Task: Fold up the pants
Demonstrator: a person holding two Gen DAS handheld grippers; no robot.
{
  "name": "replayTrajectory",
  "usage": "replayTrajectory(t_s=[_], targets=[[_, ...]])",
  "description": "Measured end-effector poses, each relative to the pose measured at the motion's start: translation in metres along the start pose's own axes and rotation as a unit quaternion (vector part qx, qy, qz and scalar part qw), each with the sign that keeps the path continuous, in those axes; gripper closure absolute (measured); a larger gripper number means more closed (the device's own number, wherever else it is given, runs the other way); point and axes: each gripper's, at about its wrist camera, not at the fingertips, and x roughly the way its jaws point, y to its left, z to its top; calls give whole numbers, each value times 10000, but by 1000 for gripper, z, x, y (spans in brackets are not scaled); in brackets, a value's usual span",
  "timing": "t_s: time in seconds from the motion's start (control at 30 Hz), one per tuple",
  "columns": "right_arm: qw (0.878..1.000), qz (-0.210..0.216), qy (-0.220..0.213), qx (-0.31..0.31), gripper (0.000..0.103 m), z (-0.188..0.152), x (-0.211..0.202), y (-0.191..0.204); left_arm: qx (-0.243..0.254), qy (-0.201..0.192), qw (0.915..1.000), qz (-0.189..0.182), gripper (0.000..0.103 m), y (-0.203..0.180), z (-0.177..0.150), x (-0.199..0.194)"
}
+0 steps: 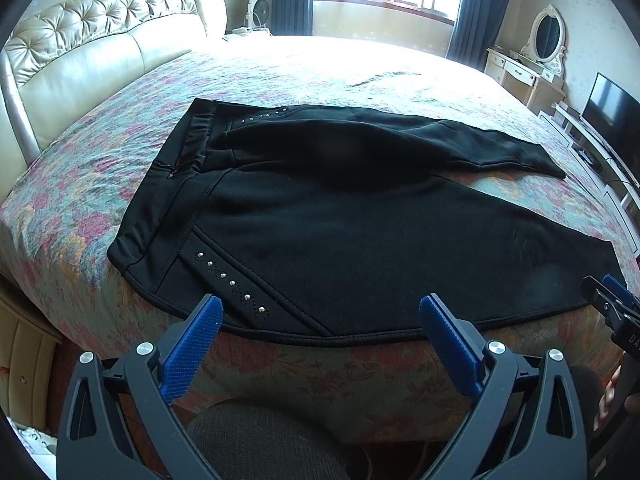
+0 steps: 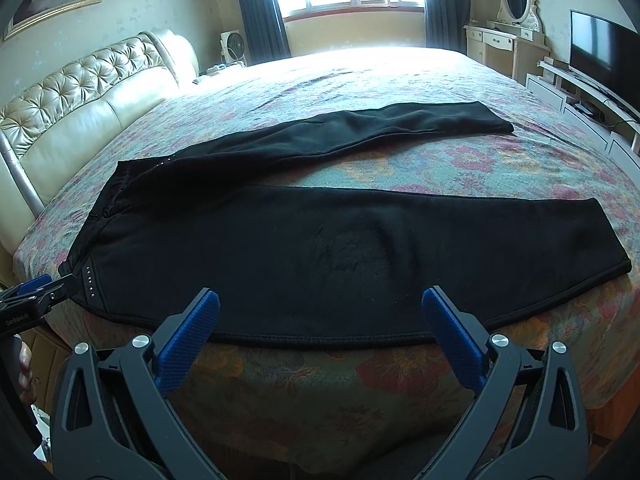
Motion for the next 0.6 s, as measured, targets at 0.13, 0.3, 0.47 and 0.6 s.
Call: replayTrajectory(t_s=[0.13,0.3,0.47,0.6], targets=[[10000,3,6,0,2,0,0,0,14,4,10000,0,5,-1,0,0],[10000,10,25,-2,2,-1,2,1,25,7,10000,-14,5,-1,-1,0],[10000,25,54,3,2,-2,4,1,28,36,10000,-26,5,0,0,2],[9999,40,98,4,2,-3,8,2,17,39,10000,-8,5,0,-1,3]])
